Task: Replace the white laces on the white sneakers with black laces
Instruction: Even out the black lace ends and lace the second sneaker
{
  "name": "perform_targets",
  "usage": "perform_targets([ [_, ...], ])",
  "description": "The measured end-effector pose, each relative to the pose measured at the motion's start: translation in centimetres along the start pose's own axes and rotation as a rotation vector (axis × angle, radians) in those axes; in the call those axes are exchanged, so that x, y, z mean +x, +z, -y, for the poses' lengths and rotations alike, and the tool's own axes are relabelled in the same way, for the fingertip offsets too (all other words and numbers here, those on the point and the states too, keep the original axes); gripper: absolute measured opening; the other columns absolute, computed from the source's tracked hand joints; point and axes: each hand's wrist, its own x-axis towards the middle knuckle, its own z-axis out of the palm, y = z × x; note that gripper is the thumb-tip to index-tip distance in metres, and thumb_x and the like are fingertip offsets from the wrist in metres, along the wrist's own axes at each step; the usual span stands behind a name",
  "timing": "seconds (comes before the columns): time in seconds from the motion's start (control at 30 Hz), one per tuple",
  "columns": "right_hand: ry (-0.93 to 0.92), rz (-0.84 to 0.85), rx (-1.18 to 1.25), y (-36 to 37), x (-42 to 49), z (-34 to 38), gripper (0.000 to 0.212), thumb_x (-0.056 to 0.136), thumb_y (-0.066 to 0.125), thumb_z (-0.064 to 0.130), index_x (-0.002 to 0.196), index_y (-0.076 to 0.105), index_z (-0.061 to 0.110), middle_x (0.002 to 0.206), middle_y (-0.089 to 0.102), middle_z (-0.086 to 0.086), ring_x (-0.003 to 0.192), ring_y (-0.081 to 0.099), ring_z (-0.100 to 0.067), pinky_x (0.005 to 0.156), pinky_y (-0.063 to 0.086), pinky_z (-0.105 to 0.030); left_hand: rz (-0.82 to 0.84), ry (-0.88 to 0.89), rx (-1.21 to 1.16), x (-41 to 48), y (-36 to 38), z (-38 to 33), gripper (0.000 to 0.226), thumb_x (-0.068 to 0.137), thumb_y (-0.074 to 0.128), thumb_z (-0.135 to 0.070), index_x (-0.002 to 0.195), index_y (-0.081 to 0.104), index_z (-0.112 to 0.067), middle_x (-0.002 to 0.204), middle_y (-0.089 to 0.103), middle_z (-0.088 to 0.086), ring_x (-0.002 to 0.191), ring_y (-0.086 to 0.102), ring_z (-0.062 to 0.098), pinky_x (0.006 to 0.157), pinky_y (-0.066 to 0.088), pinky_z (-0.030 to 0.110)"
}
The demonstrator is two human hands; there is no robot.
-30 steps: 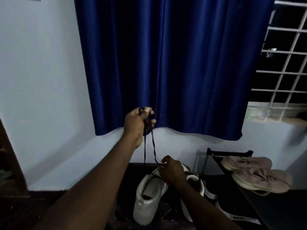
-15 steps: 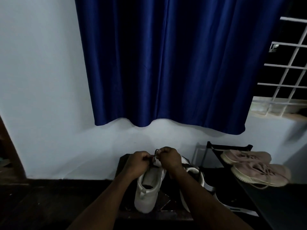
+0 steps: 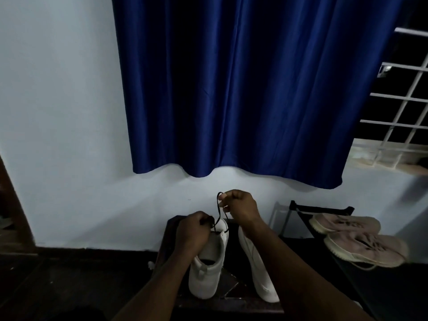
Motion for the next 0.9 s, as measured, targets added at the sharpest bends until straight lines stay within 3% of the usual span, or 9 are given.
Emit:
perform_targets([
  [0.13, -0.063, -0.013, 0.020, -0.6, 0.6, 1.5, 0.013, 0.091, 0.070, 0.020, 0.083, 0.080, 0.017, 0.077, 0.075, 0.003, 0.075, 0.064, -0.009, 0.076, 0.051, -0.027, -0.127, -0.004, -0.258, 1.6, -2.6, -2.6, 0.015, 0.093, 0.067, -0.025, 0.088, 0.081, -0.028, 0.082, 0.077, -0.014, 0.081, 0.071, 0.005, 0.078, 0.056, 0.025],
  [0.27, -0.156, -0.006, 0.039, -0.9, 1.1, 4.9, 0.009, 0.092, 0.074, 0.022, 0.089, 0.077, 0.014, 0.083, 0.076, 0.005, 0.081, 0.066, -0.008, 0.077, 0.052, -0.027, -0.182, 0.134, -0.382, 4.2, -6.6, -7.6, 0.011, 0.094, 0.071, -0.024, 0.089, 0.081, -0.027, 0.083, 0.077, -0.016, 0.082, 0.070, -0.001, 0.079, 0.055, 0.021],
  [0.37, -0.259, 0.020, 0.104, -1.3, 1.4, 8.8, 0.008, 0.096, 0.068, 0.012, 0.094, 0.076, 0.015, 0.083, 0.075, 0.007, 0.079, 0.066, -0.004, 0.073, 0.050, -0.022, -0.186, 0.243, -0.375, 6.0, -9.8, -12.0, 0.012, 0.095, 0.072, -0.022, 0.090, 0.082, -0.027, 0.083, 0.077, -0.017, 0.080, 0.070, -0.003, 0.076, 0.056, 0.018],
  [0.57, -0.522, 0.038, 0.206, -3.0, 1.5, 18.9, 0.008, 0.099, 0.068, 0.017, 0.104, 0.074, 0.016, 0.088, 0.074, 0.004, 0.075, 0.065, -0.002, 0.066, 0.050, -0.016, -0.284, 0.359, -0.331, 7.8, -15.4, -19.9, 0.011, 0.092, 0.074, -0.025, 0.083, 0.081, -0.024, 0.074, 0.076, -0.011, 0.069, 0.069, 0.002, 0.065, 0.054, 0.024],
  [0.77, -0.749, -0.009, 0.019, -5.1, 1.1, 26.1, 0.028, 0.098, 0.065, 0.004, 0.112, 0.075, 0.026, 0.088, 0.072, -0.002, 0.073, 0.067, -0.006, 0.066, 0.054, -0.018, -0.315, 0.441, -0.303, 7.4, -19.3, -26.3, 0.021, 0.095, 0.070, -0.024, 0.075, 0.077, -0.024, 0.070, 0.074, -0.004, 0.067, 0.070, 0.015, 0.061, 0.057, 0.032],
  [0.9, -0.839, -0.027, -0.024, -6.4, 0.3, 29.6, 0.022, 0.099, 0.067, 0.009, 0.110, 0.077, 0.025, 0.089, 0.074, 0.008, 0.079, 0.071, -0.003, 0.073, 0.062, -0.023, -0.330, 0.497, -0.151, 7.2, -21.4, -29.6, 0.027, 0.093, 0.069, -0.024, 0.066, 0.072, -0.022, 0.065, 0.072, 0.000, 0.062, 0.069, 0.024, 0.060, 0.060, 0.040],
])
